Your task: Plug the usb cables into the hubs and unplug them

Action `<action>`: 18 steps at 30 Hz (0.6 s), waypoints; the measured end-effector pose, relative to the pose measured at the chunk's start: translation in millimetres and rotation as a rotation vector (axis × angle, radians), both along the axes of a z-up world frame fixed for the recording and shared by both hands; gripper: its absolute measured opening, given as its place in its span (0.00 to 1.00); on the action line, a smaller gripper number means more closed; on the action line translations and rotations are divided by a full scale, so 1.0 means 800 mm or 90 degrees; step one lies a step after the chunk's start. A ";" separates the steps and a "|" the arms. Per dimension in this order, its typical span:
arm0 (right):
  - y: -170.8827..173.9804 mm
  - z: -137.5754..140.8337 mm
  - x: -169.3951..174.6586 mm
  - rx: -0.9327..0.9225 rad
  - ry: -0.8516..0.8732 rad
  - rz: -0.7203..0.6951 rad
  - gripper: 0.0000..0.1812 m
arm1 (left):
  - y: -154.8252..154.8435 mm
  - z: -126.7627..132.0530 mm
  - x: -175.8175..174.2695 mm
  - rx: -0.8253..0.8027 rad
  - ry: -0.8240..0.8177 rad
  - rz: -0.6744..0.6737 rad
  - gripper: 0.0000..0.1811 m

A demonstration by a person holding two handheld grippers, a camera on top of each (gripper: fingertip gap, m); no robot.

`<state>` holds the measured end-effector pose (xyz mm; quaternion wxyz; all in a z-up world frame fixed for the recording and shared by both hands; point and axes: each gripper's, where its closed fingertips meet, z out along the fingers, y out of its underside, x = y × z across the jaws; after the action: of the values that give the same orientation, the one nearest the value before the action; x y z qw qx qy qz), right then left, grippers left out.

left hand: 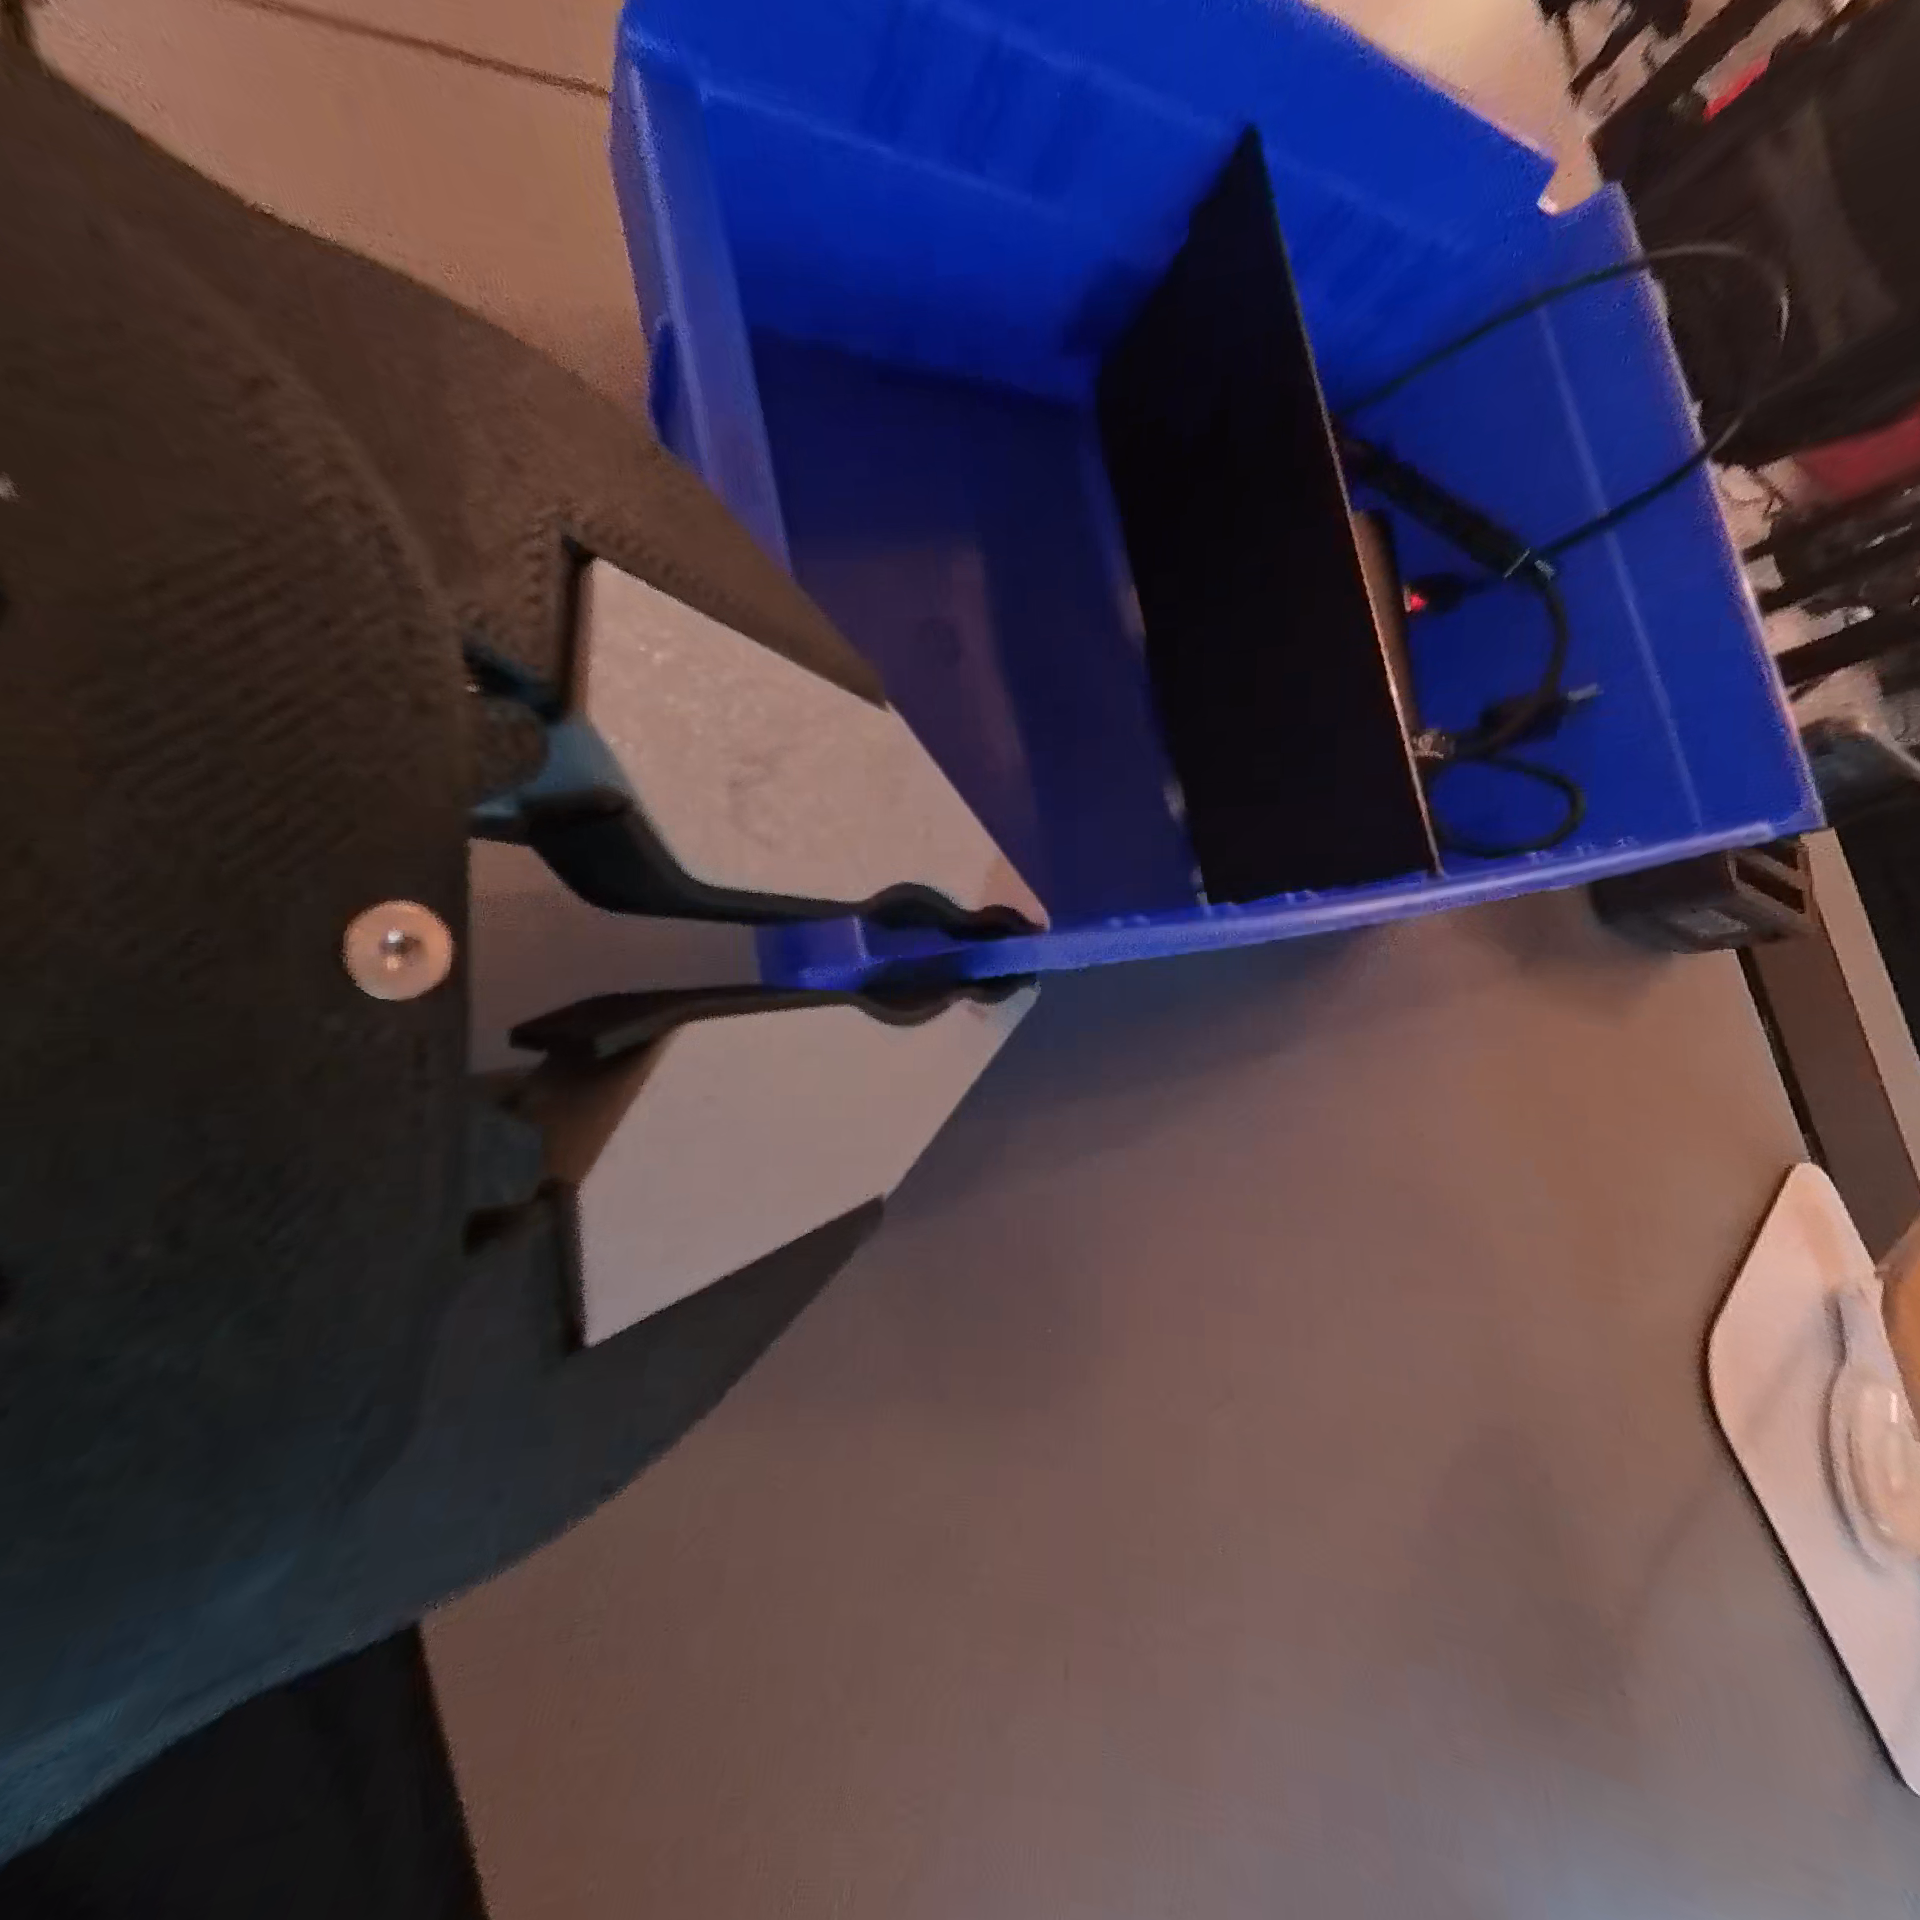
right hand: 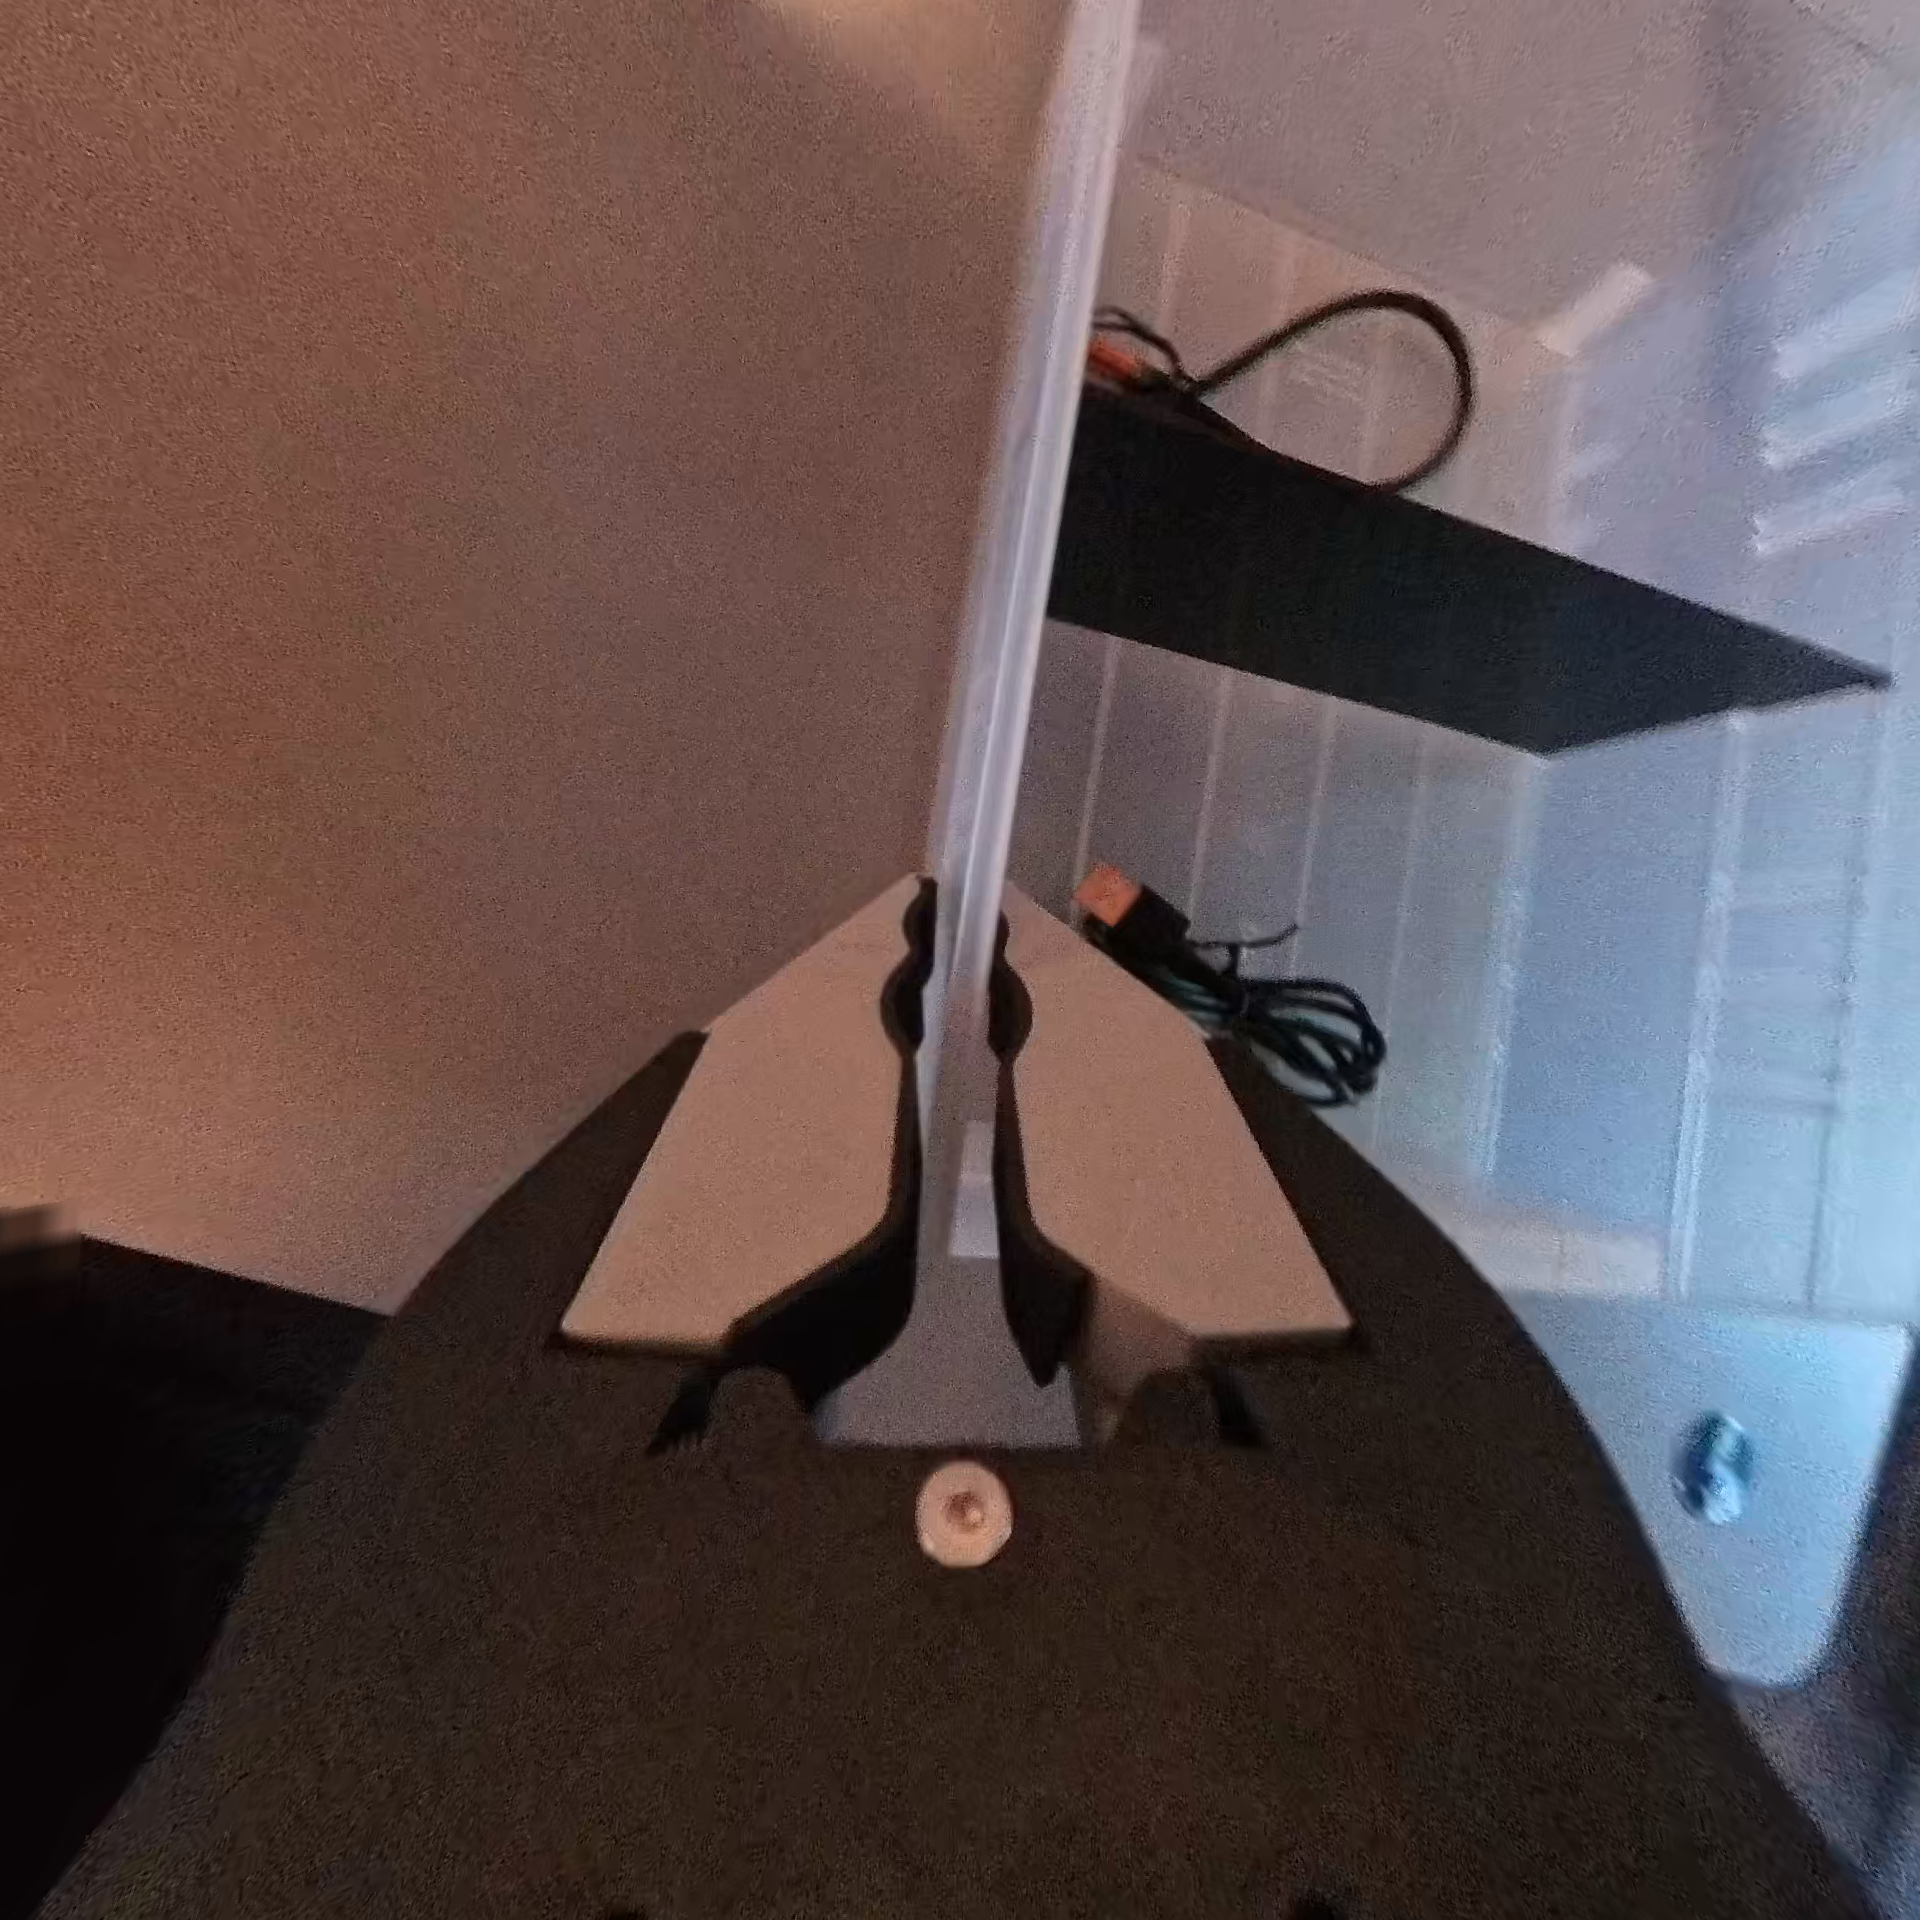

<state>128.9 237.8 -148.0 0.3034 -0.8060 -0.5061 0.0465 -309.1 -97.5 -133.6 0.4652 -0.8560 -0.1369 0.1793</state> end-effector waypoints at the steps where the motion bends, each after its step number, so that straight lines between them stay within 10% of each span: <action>1: 0.006 0.000 0.012 0.006 -0.012 -0.017 0.02 | 0.001 0.000 0.002 0.002 -0.013 -0.007 0.02; 10: -0.011 0.003 0.041 -0.062 -0.013 -0.050 0.02 | 0.009 0.009 0.034 0.028 -0.108 -0.090 0.19; 18: -0.054 0.131 0.022 0.072 0.202 0.029 0.07 | -0.020 0.071 0.033 0.109 -0.085 -0.093 0.22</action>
<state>146.4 194.3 -42.9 0.4235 -0.7583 -0.4718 0.1518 -282.8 -113.6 -77.0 0.5385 -0.8306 -0.1201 0.0754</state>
